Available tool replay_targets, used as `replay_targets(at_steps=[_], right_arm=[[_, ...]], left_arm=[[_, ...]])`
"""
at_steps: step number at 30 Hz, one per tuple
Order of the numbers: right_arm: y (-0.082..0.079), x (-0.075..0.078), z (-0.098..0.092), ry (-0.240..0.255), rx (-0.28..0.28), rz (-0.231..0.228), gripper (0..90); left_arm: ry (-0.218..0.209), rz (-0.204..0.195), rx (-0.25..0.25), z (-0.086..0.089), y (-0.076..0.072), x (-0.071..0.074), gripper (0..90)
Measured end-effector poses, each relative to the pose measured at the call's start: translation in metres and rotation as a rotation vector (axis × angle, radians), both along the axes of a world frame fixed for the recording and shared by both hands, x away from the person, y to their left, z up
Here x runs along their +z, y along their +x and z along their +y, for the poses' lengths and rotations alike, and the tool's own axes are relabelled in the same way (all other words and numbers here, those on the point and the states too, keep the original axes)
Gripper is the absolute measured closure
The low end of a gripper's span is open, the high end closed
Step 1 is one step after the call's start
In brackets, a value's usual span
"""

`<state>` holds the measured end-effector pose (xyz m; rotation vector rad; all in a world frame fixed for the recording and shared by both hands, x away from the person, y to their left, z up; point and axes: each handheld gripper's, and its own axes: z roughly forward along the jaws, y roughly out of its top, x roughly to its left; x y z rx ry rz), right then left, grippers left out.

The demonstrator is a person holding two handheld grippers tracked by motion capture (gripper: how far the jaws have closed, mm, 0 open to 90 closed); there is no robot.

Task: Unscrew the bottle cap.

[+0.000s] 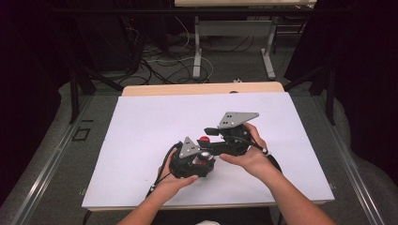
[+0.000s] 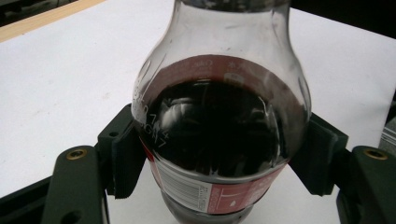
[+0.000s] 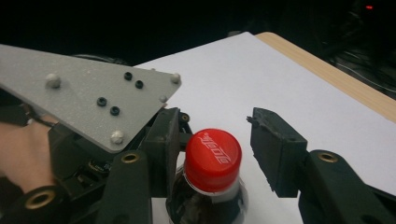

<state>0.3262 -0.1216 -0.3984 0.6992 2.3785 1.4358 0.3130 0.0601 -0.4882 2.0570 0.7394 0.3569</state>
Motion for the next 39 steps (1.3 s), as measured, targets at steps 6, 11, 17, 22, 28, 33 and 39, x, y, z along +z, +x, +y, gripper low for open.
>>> replay_targets(at_steps=[6,11,17,22,28,33,39], right_arm=[[-0.005,-0.006,0.005,0.006,-0.065,0.009,54.2],[-0.005,-0.011,0.011,0.015,-0.094,0.031,55.3],[-0.006,-0.013,0.015,0.006,-0.116,0.007,60.9],[0.0,-0.012,0.009,-0.005,0.001,0.002,61.2],[0.02,-0.009,-0.005,-0.001,0.227,0.035,61.3],[0.024,-0.01,-0.008,-0.008,0.292,0.03,60.8],[0.01,-0.008,-0.005,0.052,0.111,0.048,49.5]], left_arm=[[-0.007,0.002,0.012,0.0,0.0,0.0,29.8],[0.004,-0.007,0.016,-0.003,-0.001,-0.001,29.8],[0.001,-0.005,0.009,-0.004,-0.003,-0.001,29.8],[-0.001,-0.002,-0.015,-0.004,-0.004,-0.001,29.8],[-0.013,-0.006,-0.037,-0.006,-0.005,-0.001,29.8],[-0.014,-0.004,-0.036,-0.007,-0.007,-0.001,29.8],[-0.007,-0.004,-0.028,-0.004,-0.005,0.001,29.8]])
